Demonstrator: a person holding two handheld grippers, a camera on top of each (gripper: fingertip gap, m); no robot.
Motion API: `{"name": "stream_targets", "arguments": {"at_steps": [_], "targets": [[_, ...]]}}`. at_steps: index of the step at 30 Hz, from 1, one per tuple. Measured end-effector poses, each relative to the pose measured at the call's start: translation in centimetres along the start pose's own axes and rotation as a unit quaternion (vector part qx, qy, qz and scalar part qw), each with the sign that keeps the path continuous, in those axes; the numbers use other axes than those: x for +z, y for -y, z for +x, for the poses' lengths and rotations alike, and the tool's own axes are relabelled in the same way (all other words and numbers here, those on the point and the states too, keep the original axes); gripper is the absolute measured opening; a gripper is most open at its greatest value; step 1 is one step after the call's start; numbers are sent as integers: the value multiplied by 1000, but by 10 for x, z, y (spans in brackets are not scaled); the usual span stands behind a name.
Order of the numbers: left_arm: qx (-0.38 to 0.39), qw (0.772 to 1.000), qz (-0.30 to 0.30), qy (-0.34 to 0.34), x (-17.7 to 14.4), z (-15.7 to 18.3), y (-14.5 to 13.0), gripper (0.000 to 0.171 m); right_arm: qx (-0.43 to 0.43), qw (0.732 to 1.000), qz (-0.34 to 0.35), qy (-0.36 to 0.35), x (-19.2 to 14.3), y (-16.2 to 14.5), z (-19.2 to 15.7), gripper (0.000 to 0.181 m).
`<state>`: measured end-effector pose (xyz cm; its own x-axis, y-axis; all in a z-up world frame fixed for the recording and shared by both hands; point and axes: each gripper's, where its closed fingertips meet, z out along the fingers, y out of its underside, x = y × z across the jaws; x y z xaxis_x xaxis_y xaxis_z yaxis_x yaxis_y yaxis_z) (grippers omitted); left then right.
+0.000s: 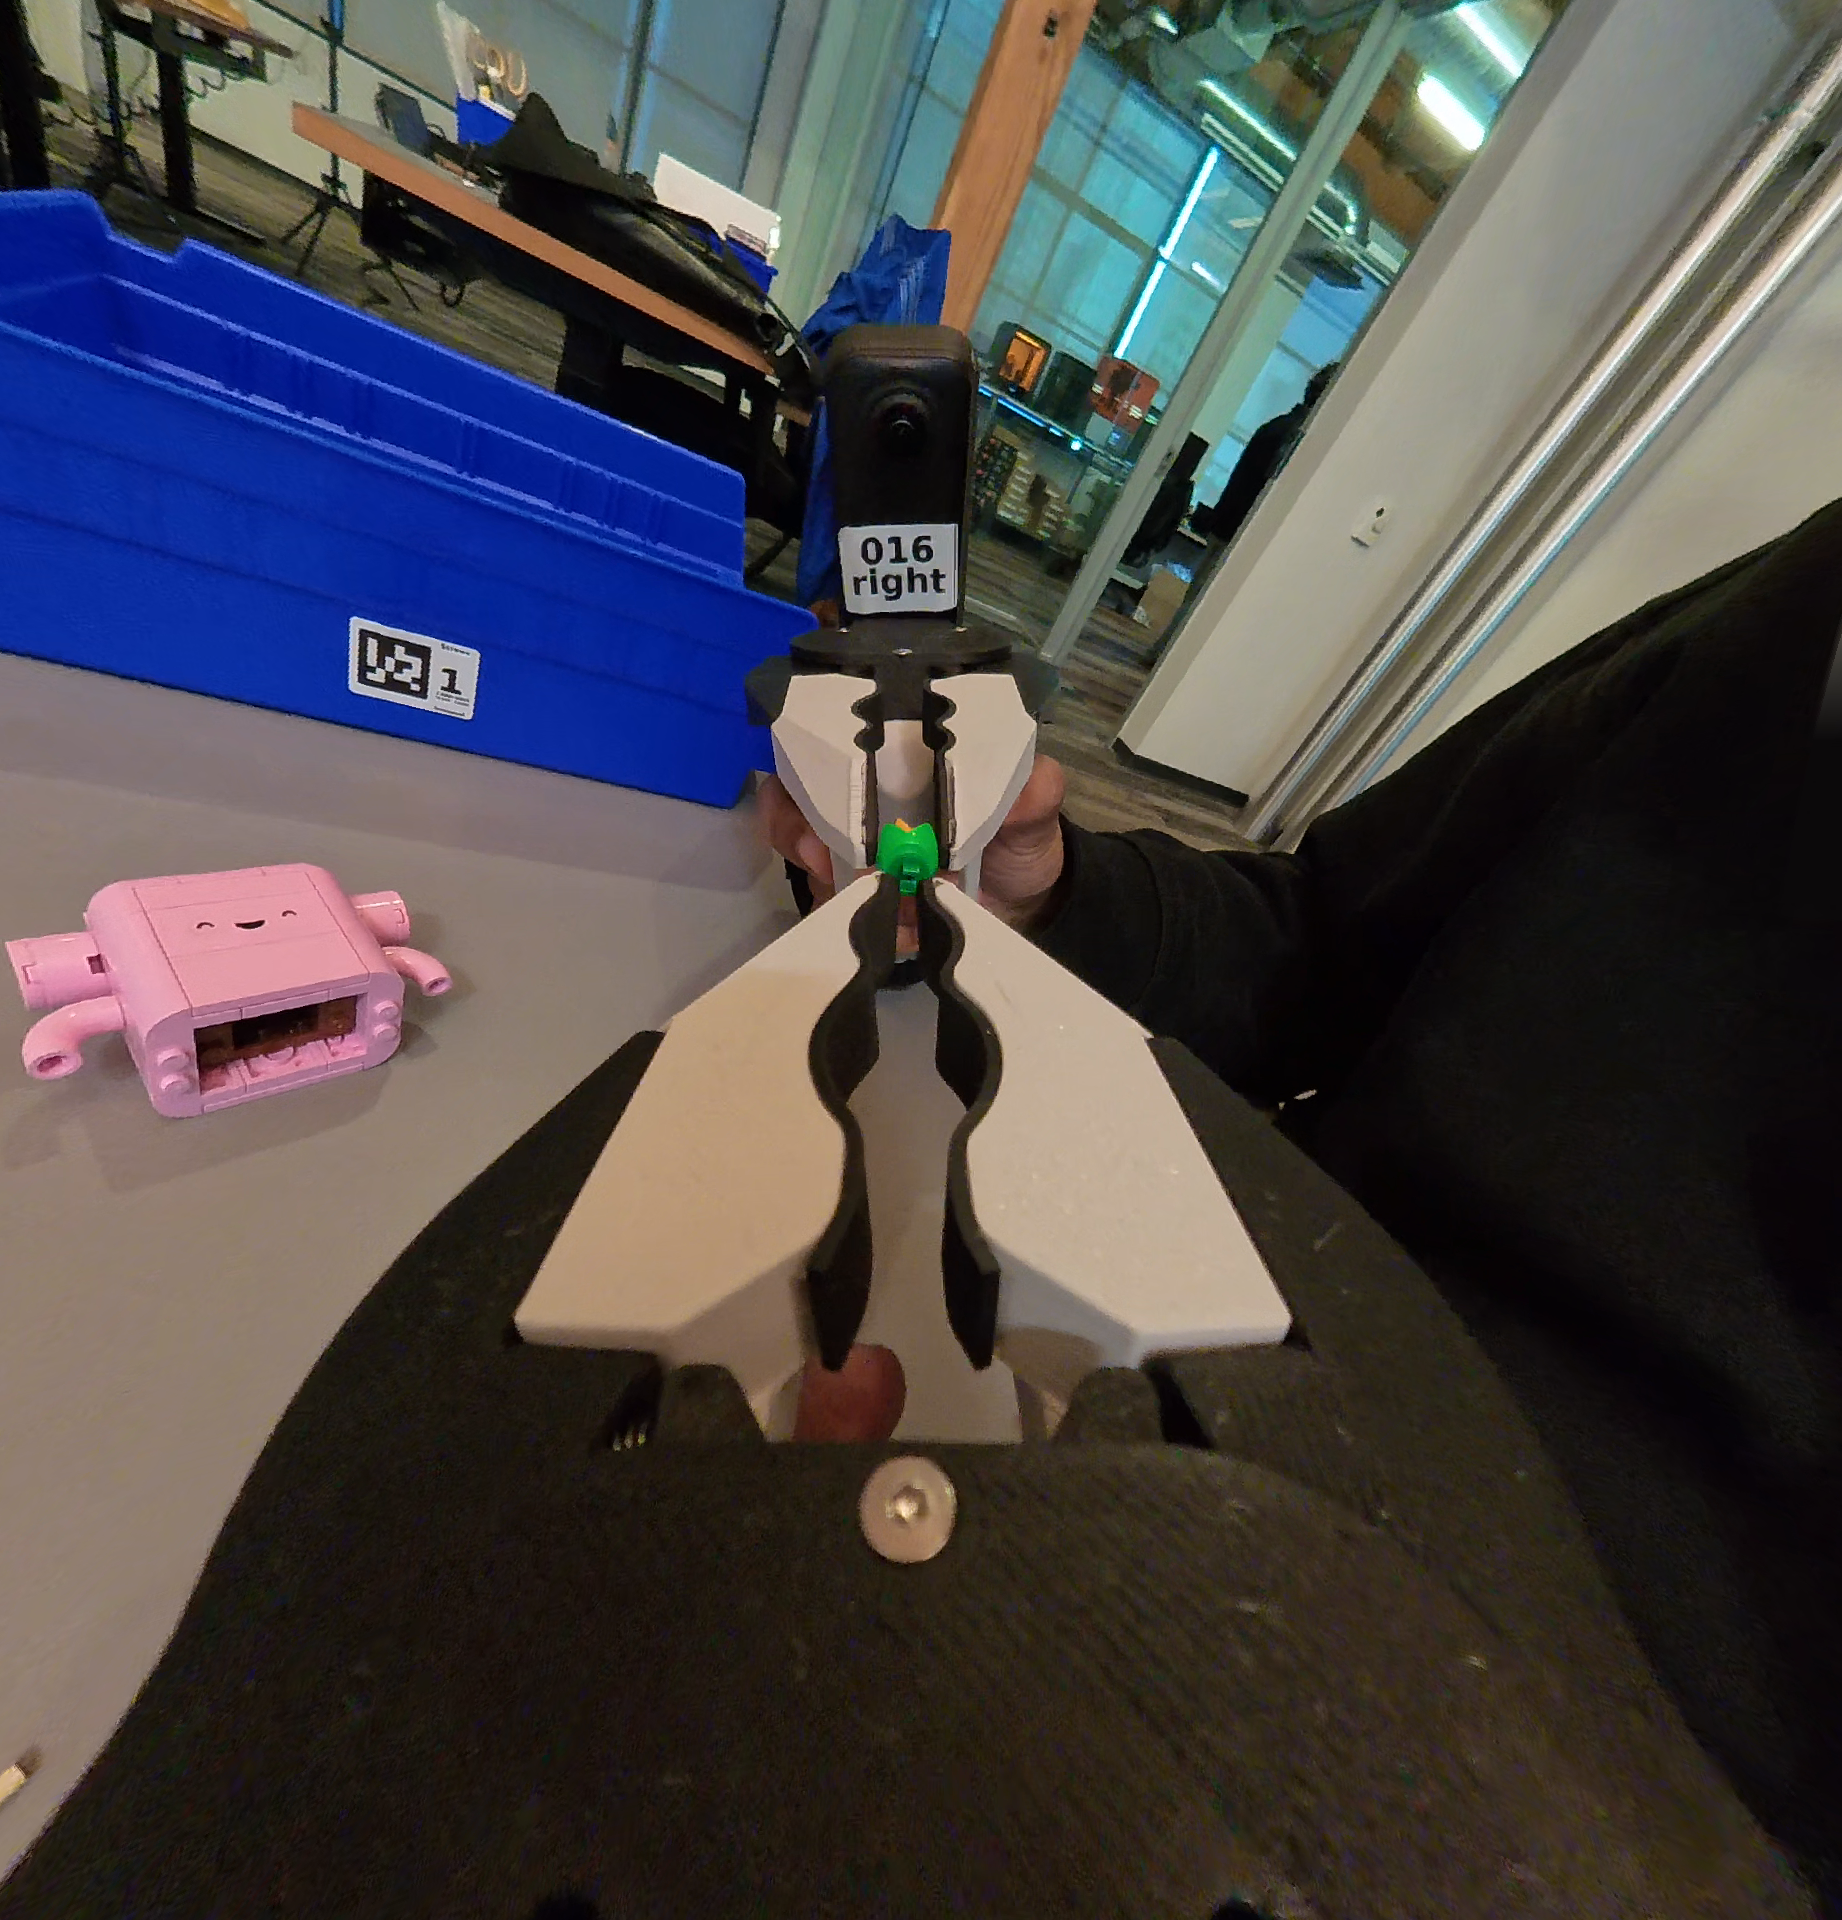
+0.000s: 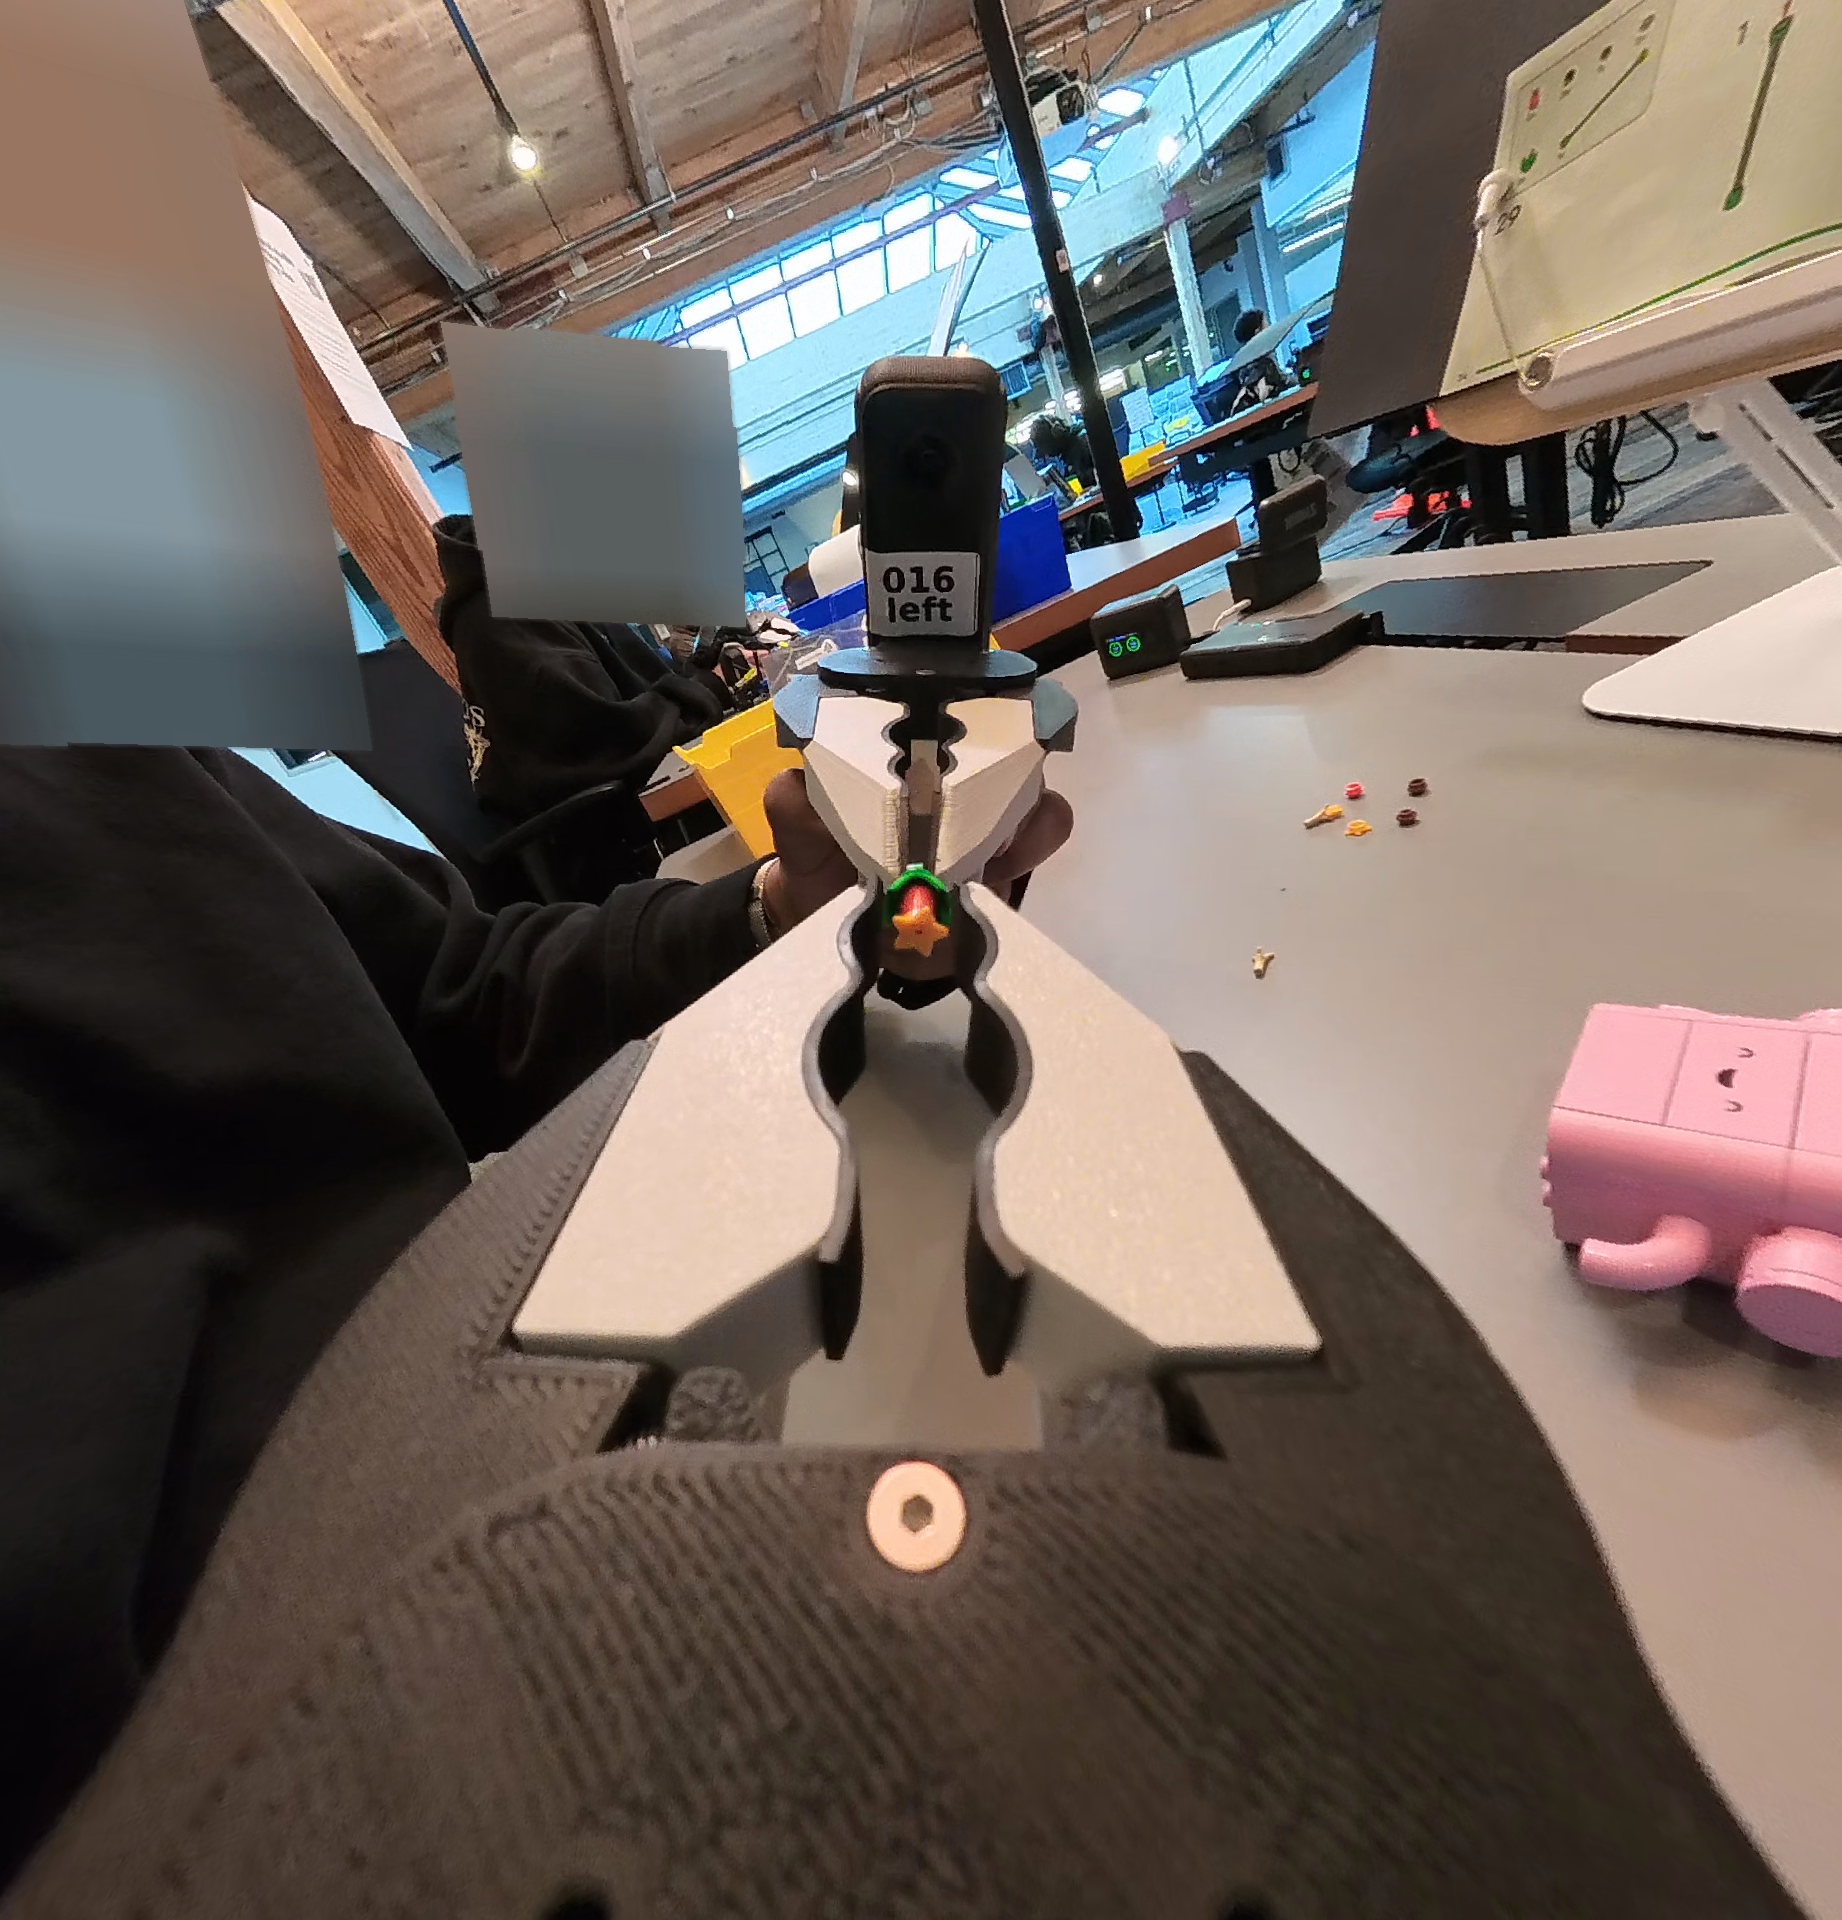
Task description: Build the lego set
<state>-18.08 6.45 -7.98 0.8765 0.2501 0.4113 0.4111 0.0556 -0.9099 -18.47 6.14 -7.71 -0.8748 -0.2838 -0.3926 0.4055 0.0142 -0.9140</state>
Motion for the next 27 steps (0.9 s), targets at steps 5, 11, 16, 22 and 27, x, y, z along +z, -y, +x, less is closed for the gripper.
{"name": "stream_targets", "arguments": {"at_steps": [5, 11, 16, 22, 27], "targets": [[0, 1000, -6, -2, 0, 0, -2, 1, -1, 1000, -11, 0, 1, -3, 0, 11], [-2, 1000, -13, -3, 1, -1, -6, 1, 0, 1000, -19, -3, 1, -6, 1, 11], [-2, 1000, -17, 0, 0, -2, -7, 0, -3, 1000, -26, -7, 2, -8, 2, 11], [-11, 1000, -21, 0, 1, -4, -10, 0, 1, 1000, -30, -8, 1, -11, 4, 11], [-20, 1000, -23, -3, 1, -6, -12, 0, 1, 999, -35, -12, 2, -14, 5, 11]]}}
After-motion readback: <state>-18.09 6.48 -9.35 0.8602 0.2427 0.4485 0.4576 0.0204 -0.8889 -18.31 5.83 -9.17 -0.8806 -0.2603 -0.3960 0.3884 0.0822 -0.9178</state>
